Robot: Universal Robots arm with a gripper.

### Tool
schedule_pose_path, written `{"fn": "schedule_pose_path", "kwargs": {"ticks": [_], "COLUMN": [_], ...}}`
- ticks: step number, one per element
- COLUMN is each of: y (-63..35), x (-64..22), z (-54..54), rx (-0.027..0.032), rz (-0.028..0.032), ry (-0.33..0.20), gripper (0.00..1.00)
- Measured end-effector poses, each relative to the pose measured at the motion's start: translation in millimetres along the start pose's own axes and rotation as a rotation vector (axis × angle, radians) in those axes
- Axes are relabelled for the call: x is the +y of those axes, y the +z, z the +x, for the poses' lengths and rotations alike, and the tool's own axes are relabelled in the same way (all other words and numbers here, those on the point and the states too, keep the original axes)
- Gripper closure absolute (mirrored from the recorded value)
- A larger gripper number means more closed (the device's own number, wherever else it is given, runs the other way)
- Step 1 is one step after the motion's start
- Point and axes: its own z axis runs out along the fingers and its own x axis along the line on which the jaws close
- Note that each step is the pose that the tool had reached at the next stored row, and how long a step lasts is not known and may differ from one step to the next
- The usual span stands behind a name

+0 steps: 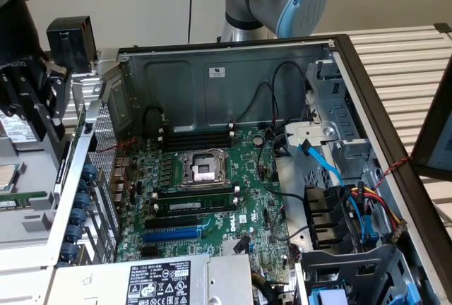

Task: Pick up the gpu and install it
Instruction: 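Pick up the gpu and move the gpu toward the slot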

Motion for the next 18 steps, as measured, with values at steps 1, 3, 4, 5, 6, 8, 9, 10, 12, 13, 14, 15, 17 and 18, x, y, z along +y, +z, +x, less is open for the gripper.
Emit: {"fn": "schedule_pose_path", "kwargs": {"ticks": [1, 3, 4, 5, 6, 8, 9, 10, 12, 13, 14, 15, 17, 18], "y": [1.0, 3.7, 5.6, 7.6, 9.5, 12.5, 14.1, 15.4, 17.3, 18.1, 19.2, 20.7, 23.8, 25.6], "x": [0.5, 3.2, 4.8, 6.0, 6.7, 7.9, 8.6, 9.2, 9.9, 10.2, 10.5, 10.8, 11.1, 11.1], "z": [-0.7, -1.3, -0.9, -0.7, -0.4, 0.3, 1.0, 1.7, 2.5, 2.8, 3.3, 4.1, 5.8, 6.2], "rx": [-0.0011, -0.0022, -0.0023, -0.0025, -0.0028, -0.0046, -0.0061, -0.0079, -0.015, -0.0196, -0.0236, -0.0256, -0.028, -0.0288], "rz": [0.0, 0.0001, 0.0001, 0.0, -0.0001, -0.0002, -0.0005, -0.0007, -0.001, -0.0013, -0.0016, -0.0019, -0.002, -0.0022], "ry": [0.001, 0.002, 0.002, 0.002, 0.002, 0.002, 0.002, 0.002, 0.002, 0.001, 0.001, 0.001, 0.001, 0.001], "gripper": [0.62, 0.62, 0.62, 0.62, 0.62, 0.62, 0.62, 0.62, 0.62, 0.62, 0.62, 0.62, 0.62, 0.62]}}
